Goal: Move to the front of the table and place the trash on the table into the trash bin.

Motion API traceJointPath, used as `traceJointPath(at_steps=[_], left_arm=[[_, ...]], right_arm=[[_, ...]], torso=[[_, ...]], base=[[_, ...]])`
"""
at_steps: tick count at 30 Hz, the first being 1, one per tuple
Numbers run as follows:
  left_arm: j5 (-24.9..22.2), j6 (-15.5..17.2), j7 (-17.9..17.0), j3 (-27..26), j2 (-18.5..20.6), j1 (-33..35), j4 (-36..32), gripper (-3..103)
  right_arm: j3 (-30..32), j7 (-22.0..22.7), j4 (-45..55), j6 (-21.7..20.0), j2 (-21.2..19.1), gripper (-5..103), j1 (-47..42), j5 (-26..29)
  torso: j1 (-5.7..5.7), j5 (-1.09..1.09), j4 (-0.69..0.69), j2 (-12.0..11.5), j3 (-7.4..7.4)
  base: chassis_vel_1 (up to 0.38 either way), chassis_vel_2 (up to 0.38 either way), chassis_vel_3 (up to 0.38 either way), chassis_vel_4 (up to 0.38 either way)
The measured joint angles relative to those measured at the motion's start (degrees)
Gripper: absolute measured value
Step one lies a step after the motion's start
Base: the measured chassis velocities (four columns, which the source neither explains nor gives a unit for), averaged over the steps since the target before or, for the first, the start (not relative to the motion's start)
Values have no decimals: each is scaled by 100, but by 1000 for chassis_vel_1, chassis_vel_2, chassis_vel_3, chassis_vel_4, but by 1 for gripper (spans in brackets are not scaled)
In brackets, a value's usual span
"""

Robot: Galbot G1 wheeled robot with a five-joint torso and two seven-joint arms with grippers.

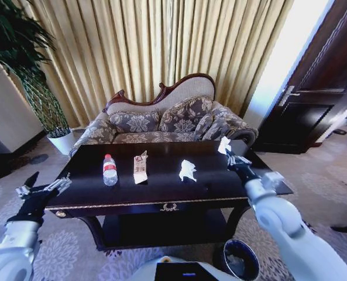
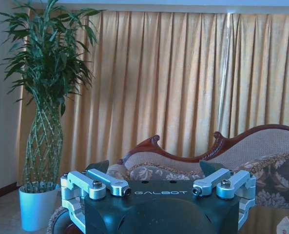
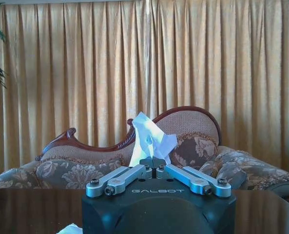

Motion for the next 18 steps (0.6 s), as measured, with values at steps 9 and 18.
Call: traceJointPath(at_steps=[9, 18], left_arm=[[-104, 8, 51, 37, 157, 24, 0, 100], [-74, -60, 82, 123, 199, 56, 0, 100]], right_arm=[[391, 22, 386, -49, 152, 0, -598, -90], [320, 53, 559, -88, 295, 0, -717, -380]], torso=[[0, 0, -1, 0, 0], [0, 0, -1, 0, 1]], base=[[0, 0, 0, 0], [0, 0, 0, 0]])
